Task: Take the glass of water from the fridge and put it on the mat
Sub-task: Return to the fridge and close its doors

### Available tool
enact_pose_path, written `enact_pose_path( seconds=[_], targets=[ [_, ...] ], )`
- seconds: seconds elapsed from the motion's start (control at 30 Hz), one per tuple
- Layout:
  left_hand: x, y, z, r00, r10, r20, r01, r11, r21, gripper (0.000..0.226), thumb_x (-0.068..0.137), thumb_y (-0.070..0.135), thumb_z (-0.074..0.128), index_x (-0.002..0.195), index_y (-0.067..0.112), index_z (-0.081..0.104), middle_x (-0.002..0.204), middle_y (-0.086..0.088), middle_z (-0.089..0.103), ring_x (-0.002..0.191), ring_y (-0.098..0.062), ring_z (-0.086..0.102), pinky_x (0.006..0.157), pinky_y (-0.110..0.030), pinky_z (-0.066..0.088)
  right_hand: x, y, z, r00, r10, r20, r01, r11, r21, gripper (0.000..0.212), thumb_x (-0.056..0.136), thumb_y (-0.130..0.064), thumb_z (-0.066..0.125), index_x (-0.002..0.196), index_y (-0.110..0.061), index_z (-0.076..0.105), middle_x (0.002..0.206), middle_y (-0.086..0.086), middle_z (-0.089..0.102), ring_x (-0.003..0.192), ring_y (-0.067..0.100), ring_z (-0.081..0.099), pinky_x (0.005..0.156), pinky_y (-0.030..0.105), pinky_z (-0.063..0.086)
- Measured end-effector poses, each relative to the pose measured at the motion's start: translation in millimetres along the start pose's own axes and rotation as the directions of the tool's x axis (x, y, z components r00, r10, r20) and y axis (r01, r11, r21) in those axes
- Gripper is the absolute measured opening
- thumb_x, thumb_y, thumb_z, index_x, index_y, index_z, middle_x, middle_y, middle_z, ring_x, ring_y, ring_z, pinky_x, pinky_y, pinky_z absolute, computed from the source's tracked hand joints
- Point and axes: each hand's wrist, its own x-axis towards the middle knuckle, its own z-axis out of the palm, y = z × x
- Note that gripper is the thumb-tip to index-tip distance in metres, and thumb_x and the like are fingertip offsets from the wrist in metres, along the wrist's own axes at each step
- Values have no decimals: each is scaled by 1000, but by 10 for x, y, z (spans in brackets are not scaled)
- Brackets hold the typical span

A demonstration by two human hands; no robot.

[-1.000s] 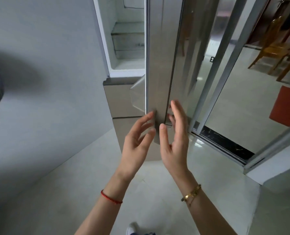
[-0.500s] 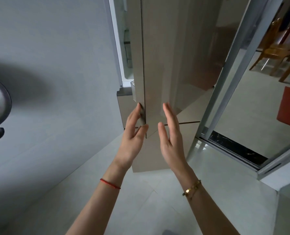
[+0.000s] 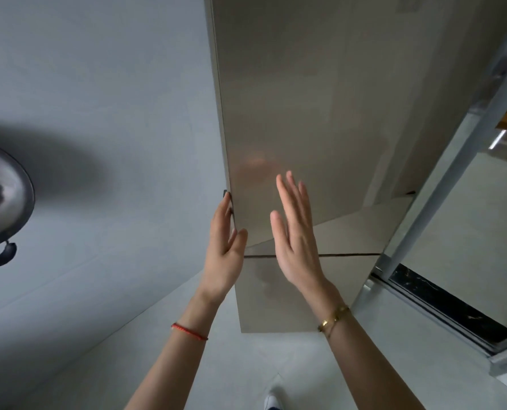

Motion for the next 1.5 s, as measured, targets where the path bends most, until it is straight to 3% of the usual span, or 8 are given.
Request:
enact_pose_path(
  seconds=[0.1, 0.33, 0.53, 0.93, 1.03, 1.17, 1.37, 1.5],
  targets=[
    [277, -68, -23, 998, 4, -61, -4, 1000, 4, 67, 102, -10, 37, 159, 21, 21, 167, 9, 25, 155, -6, 21, 126, -35, 25, 350, 144, 120, 983, -172, 57, 180, 966, -188, 55, 109, -37, 25, 161, -23, 17, 173, -3, 10, 161, 20, -4, 130, 46, 5],
    [866, -213, -123, 989, -22, -146, 42, 990, 137, 70, 102, -3, 41, 159, 31, 21, 165, 17, 25, 150, -12, 32, 122, -44, 32, 1126, 401, 486, 930, -359, 80, 359, 837, -413, 56, 108, -36, 26, 162, -25, 12, 172, 0, 12, 159, 20, -14, 129, 47, -8],
    [1277, -295, -199, 993, -37, -116, 55, 985, 161, 70, 101, -5, 41, 160, 27, 21, 164, 16, 27, 150, -10, 34, 123, -47, 32, 1608, 628, 781, 927, -375, 20, 332, 794, -508, 59, 108, -35, 30, 162, -24, 9, 172, 1, 14, 158, 24, -11, 128, 56, -2],
    [1819, -459, -309, 999, 18, 27, -25, 955, 296, 77, 95, -17, 42, 160, 11, 11, 165, 9, 9, 157, -9, 6, 128, -40, 11, 2069, 1030, 1199, 910, -405, -94, 215, 652, -727, 62, 108, -46, 31, 162, -26, 8, 171, -2, 12, 159, 25, -12, 128, 55, -2],
    [1845, -491, -297, 998, 34, 56, -50, 945, 322, 80, 92, -20, 40, 160, 9, 9, 164, 8, 6, 158, -12, 3, 128, -49, 15, 2125, 1082, 1287, 887, -437, -150, 169, 610, -774, 65, 107, -50, 35, 162, -28, 8, 170, -4, 10, 159, 25, -13, 128, 54, -4],
    [1863, -509, -324, 992, 103, 69, -121, 923, 365, 84, 85, -26, 41, 158, 2, 11, 165, -10, 13, 157, -24, 13, 124, -52, 22, 2153, 1142, 1317, 873, -461, -158, 165, 584, -795, 66, 106, -51, 37, 162, -28, 10, 172, -6, 2, 159, 25, -12, 128, 54, -4],
    [1874, -527, -452, 988, 79, 132, -120, 931, 345, 84, 90, -22, 41, 160, 16, 14, 168, -2, 14, 157, -21, 16, 125, -52, 23, 2103, 1059, 1196, 899, -425, -108, 208, 631, -748, 64, 107, -47, 36, 161, -27, 9, 169, 0, 23, 158, 23, -14, 128, 54, -3],
    [1852, -470, -588, 994, -3, 110, -20, 979, 203, 78, 98, -10, 42, 155, 40, 23, 165, 14, 27, 148, -12, 37, 123, -41, 32, 2041, 880, 1049, 923, -382, -44, 271, 727, -630, 58, 109, -38, 32, 161, -23, 14, 170, 3, 22, 159, 24, -7, 128, 53, -3]
  ],
)
